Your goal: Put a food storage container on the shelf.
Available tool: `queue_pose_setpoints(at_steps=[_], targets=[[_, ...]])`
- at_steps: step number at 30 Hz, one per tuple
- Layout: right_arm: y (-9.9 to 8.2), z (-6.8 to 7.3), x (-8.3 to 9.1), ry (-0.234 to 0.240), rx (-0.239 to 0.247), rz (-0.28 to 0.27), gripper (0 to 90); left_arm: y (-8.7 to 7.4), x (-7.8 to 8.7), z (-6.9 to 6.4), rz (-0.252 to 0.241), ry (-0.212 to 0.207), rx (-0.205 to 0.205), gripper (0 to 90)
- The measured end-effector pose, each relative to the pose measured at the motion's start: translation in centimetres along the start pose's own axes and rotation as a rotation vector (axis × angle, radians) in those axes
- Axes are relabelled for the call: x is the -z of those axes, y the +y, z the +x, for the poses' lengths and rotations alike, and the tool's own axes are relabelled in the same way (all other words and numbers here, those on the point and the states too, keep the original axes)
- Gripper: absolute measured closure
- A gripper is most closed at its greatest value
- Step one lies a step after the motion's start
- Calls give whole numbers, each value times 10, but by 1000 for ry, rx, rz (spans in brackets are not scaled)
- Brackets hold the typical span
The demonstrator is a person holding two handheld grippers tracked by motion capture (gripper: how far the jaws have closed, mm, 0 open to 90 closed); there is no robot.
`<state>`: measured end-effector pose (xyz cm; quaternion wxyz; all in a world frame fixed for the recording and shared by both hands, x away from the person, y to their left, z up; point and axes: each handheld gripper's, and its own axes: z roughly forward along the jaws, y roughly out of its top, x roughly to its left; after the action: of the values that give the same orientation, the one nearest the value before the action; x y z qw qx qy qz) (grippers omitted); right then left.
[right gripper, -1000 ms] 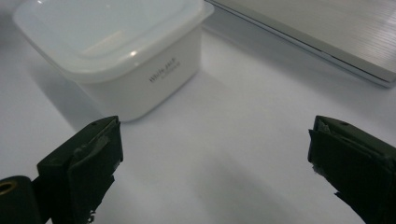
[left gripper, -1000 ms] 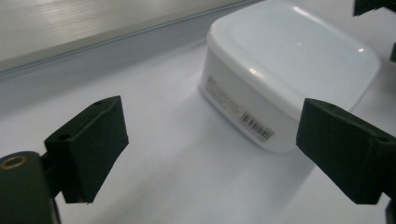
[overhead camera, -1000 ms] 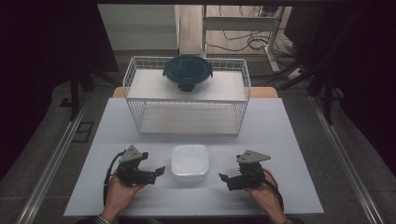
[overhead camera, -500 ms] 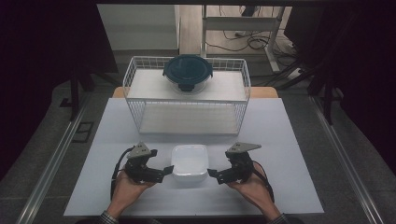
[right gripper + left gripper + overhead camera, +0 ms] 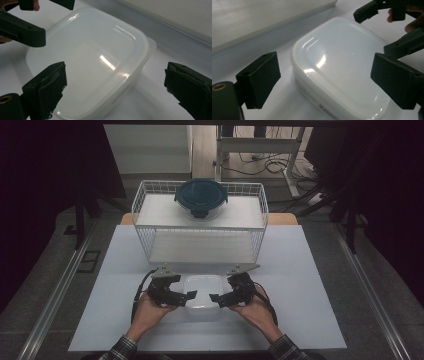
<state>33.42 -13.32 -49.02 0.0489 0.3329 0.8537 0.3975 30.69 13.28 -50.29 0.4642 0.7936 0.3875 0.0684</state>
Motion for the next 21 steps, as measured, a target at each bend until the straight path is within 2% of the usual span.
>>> queue_pose_setpoints(at_steps=[3,5,7,9,11,16,19,21], targets=[[-3,-3,-2,37,-40,8,40,-3,-6,-1,32,-9,-13,80],[-4,-4,-2,56,-54,9,49,-5,-8,-1,28,-33,8,82],[-5,-3,-3,85,-71,18,65,-5,-8,-2,31,-40,13,81],[-7,-2,-3,112,-80,22,87,-7,-8,-2,36,-75,35,93],[-8,0,-2,139,-87,39,104,-9,-8,-3,36,-90,41,93],[-10,6,3,130,-79,65,153,-12,-1,-9,44,-77,39,131],[-12,8,9,127,-80,78,214,-16,6,-6,45,-105,75,220],[-13,8,14,125,-85,84,269,-19,11,-7,42,-112,84,302]])
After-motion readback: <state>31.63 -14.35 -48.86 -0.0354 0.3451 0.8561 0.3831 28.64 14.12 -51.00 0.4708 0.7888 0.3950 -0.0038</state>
